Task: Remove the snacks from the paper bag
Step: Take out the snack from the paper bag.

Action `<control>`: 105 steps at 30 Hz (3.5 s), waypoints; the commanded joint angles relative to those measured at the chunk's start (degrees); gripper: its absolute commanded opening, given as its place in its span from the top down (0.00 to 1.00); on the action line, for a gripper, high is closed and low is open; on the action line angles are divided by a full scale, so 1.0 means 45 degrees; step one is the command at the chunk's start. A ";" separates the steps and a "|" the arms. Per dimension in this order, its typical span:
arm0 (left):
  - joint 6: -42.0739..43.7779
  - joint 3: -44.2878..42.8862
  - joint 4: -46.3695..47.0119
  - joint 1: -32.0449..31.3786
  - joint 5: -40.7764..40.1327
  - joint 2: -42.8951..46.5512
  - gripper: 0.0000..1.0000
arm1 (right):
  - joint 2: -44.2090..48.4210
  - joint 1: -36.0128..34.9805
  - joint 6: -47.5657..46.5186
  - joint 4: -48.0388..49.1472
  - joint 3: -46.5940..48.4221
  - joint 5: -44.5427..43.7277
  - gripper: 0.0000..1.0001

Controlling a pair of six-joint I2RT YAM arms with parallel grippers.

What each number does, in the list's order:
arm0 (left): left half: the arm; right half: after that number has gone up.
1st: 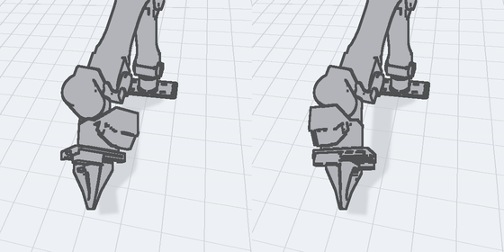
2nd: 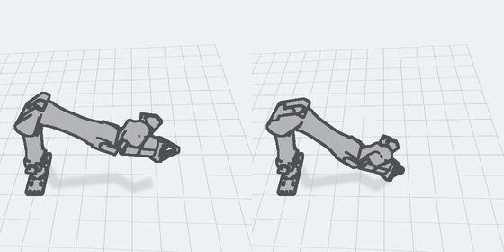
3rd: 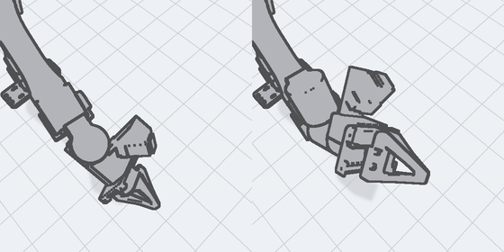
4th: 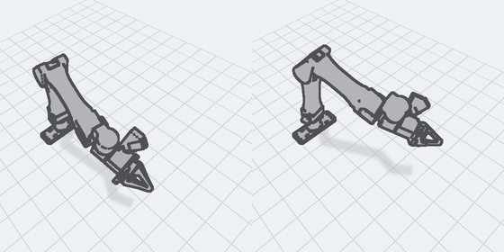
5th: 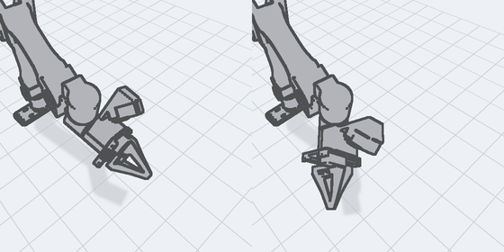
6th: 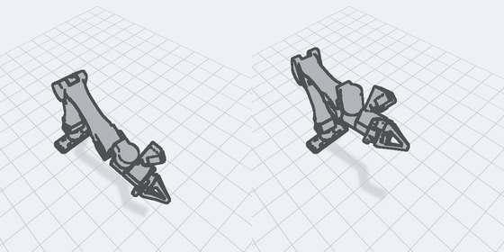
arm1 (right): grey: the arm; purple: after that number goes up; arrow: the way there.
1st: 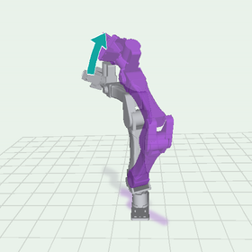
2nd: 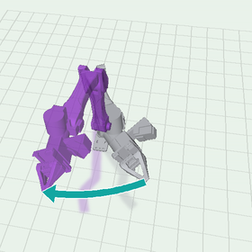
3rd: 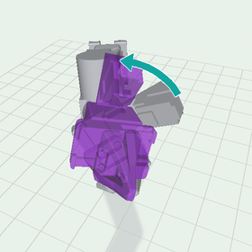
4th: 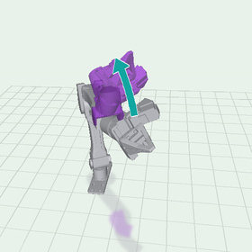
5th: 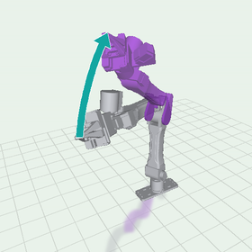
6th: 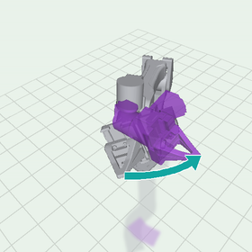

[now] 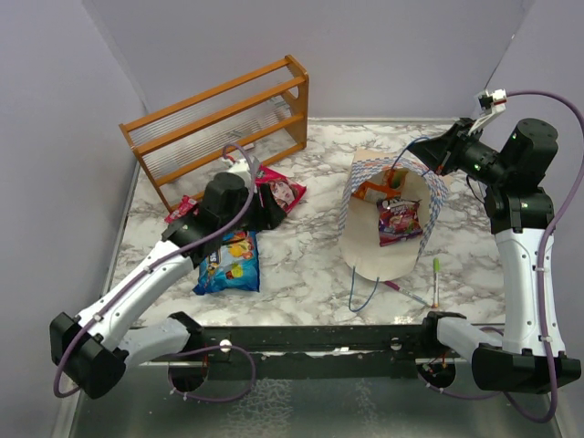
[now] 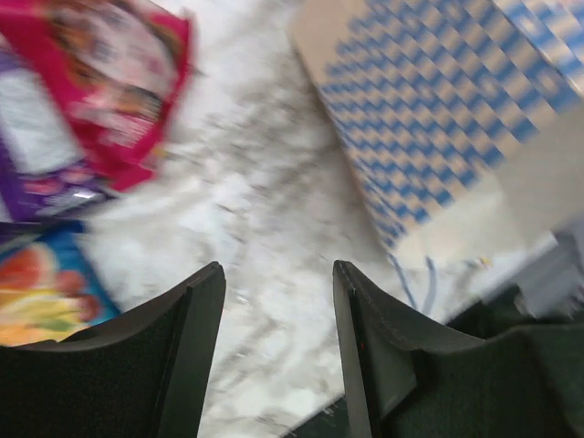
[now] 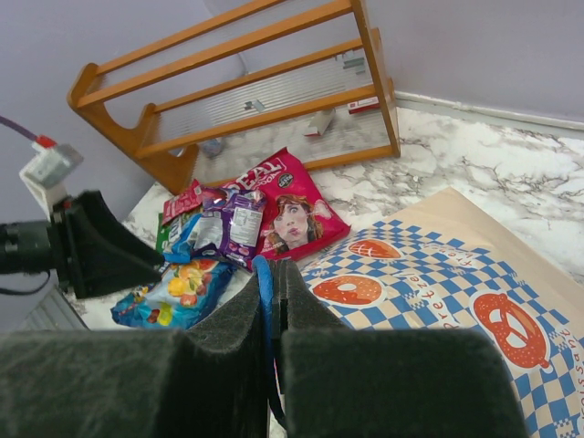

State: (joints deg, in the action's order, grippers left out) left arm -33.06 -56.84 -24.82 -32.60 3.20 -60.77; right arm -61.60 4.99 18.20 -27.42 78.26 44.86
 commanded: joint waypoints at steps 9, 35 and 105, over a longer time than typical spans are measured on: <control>-0.2428 -0.0369 0.4144 -0.8291 -0.4455 -0.2886 0.54 | 0.0247 0.0042 0.0156 0.0375 -0.0235 0.0284 0.99; -0.1950 -0.8387 0.4032 -0.8154 -0.6246 -1.3661 0.80 | 0.0472 0.0033 0.0600 0.0362 0.0148 0.0778 0.99; 0.2754 -0.6254 0.2387 -0.8722 -0.5554 -0.8346 1.00 | 0.0515 0.0038 0.0419 0.0381 -0.0218 0.0628 0.98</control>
State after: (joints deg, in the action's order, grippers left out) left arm -22.55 -89.32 -16.71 -71.22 -22.61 -108.44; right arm -60.62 4.99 20.73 -27.05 77.41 48.05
